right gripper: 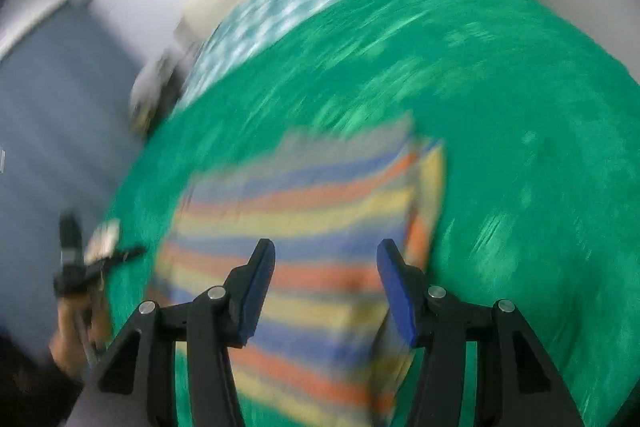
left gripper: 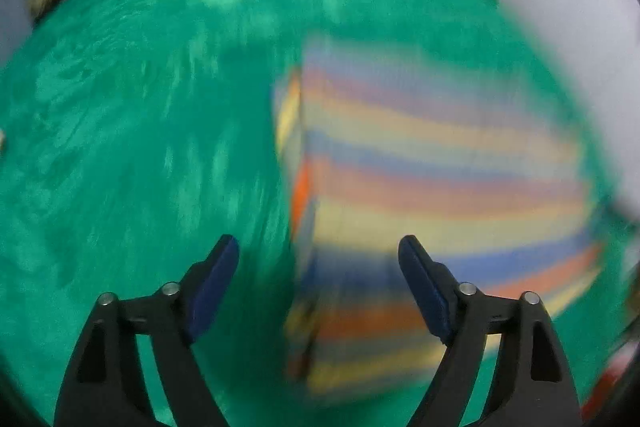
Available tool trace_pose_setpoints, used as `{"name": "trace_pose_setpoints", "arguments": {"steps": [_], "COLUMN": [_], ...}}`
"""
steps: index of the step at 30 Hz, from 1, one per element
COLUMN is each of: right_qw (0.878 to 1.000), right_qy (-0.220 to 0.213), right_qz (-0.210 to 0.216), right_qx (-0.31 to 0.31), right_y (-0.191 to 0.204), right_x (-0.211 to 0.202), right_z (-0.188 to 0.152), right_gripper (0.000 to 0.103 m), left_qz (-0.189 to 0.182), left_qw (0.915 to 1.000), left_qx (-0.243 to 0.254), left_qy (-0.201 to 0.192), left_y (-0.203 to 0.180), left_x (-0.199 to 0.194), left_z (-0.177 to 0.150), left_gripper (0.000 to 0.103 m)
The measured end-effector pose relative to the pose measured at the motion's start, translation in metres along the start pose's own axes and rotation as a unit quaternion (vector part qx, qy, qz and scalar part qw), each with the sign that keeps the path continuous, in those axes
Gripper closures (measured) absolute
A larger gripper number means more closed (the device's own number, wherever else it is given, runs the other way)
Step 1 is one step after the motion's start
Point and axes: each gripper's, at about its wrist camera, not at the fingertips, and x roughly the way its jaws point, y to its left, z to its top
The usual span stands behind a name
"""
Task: Fold small clothes
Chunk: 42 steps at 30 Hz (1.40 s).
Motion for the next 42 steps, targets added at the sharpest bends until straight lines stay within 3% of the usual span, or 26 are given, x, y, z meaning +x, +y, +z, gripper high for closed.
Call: {"name": "trace_pose_setpoints", "arguments": {"steps": [1,2,3,4,6,7,9,11,16,22,25,27,30,42], "right_qw": [0.999,0.995,0.985,0.979,0.976,0.977,0.981,0.983,0.978,0.975,0.970,0.967,0.969,0.971], "right_qy": [0.029,0.072,0.137,0.154,0.137,0.124,0.086,0.054,0.014,-0.006,-0.009,-0.024,-0.030,-0.034], "right_qz": [-0.009,-0.035,-0.083,-0.109,-0.142,-0.148,-0.142,-0.139,-0.172,-0.200,-0.222,-0.229,-0.223,-0.211], "right_qx": [-0.029,-0.054,-0.072,-0.081,-0.096,-0.096,-0.097,-0.105,-0.120,-0.094,-0.098,-0.106,-0.105,-0.105], "right_y": [0.008,0.010,0.006,0.001,0.003,0.004,0.011,0.019,0.040,0.056,0.057,0.058,0.055,0.054], "right_x": [0.006,0.016,0.030,0.028,0.003,-0.012,-0.041,-0.061,-0.074,-0.046,-0.032,-0.030,-0.028,-0.024], "right_z": [-0.015,-0.029,-0.049,-0.065,-0.076,-0.080,-0.087,-0.098,-0.156,-0.186,-0.204,-0.214,-0.217,-0.220], "right_gripper": [0.050,0.053,0.060,0.069,0.061,0.058,0.045,0.029,0.027,0.027,0.014,0.011,0.009,0.004], "left_qz": [0.017,0.020,0.030,0.042,0.045,0.041,0.021,-0.006,-0.037,-0.017,0.014,0.020,0.041,0.040], "left_qw": [0.9994,0.9989,0.9987,0.9981,0.9985,0.9989,0.9992,0.9979,0.9916,0.9891,0.9912,0.9919,0.9852,0.9847], "left_qx": [0.019,0.029,0.034,0.035,0.028,0.023,0.007,-0.004,-0.020,-0.055,-0.053,-0.058,-0.049,-0.047], "left_qy": [0.024,0.030,0.025,0.028,0.013,-0.001,-0.033,-0.064,-0.122,-0.135,-0.120,-0.112,-0.159,-0.163], "left_y": [-0.004,-0.003,0.001,0.004,0.010,0.012,0.011,0.004,-0.025,-0.033,-0.035,-0.036,-0.041,-0.039], "left_x": [0.006,0.005,-0.007,-0.019,-0.050,-0.066,-0.098,-0.123,-0.154,-0.100,-0.062,-0.039,-0.039,-0.034], "left_z": [-0.014,-0.030,-0.045,-0.056,-0.076,-0.087,-0.108,-0.125,-0.135,-0.139,-0.152,-0.163,-0.177,-0.175], "left_gripper": [0.050,0.051,0.051,0.050,0.046,0.041,0.018,0.013,0.005,0.004,0.004,0.003,0.001,0.001]}}
